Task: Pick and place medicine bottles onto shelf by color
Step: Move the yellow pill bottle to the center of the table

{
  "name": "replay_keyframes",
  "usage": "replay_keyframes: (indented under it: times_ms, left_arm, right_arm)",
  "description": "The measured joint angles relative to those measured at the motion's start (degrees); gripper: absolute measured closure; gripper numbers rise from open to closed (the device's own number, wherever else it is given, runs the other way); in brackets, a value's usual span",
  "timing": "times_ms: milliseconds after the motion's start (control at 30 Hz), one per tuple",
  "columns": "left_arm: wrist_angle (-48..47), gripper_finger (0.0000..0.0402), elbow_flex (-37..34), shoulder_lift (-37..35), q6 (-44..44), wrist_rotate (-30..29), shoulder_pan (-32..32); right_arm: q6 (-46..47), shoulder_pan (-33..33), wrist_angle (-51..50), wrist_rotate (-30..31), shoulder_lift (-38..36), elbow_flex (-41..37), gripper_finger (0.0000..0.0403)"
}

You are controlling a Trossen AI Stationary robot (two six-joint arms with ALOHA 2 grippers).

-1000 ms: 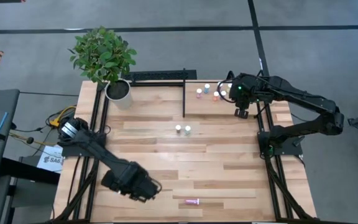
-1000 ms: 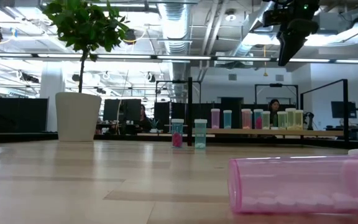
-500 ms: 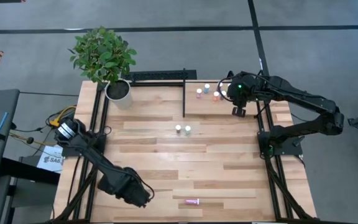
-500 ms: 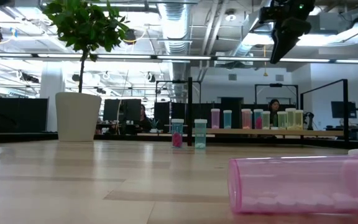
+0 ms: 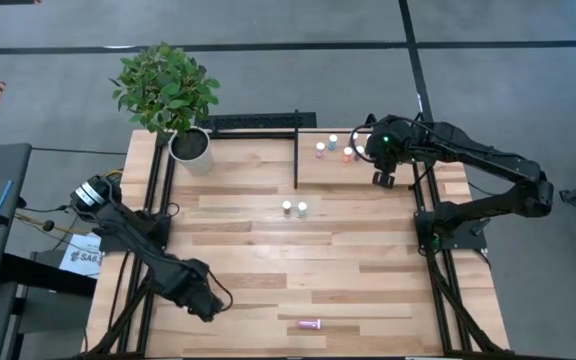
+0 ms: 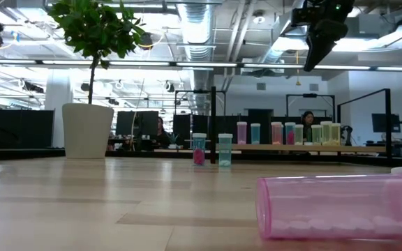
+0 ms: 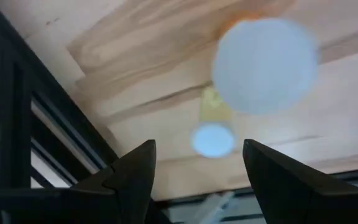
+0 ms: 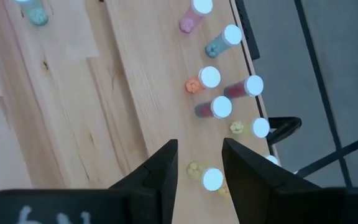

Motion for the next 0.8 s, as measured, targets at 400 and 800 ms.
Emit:
replay_keyframes:
  times_ms: [400, 800]
  left_arm:
    - [7.4, 0.0173, -8.7, -0.3, 10.6, -1.7, -1.6]
    - [11.8, 0.0173, -10.0, -0.3, 7.5, 0.1, -2.4]
  right_arm:
    - [8.1, 0.0, 0.2, 0.0, 0.0, 0.0, 0.0256]
    - [9.2, 0.0, 0.0, 0.0, 0.0, 0.0, 0.0256]
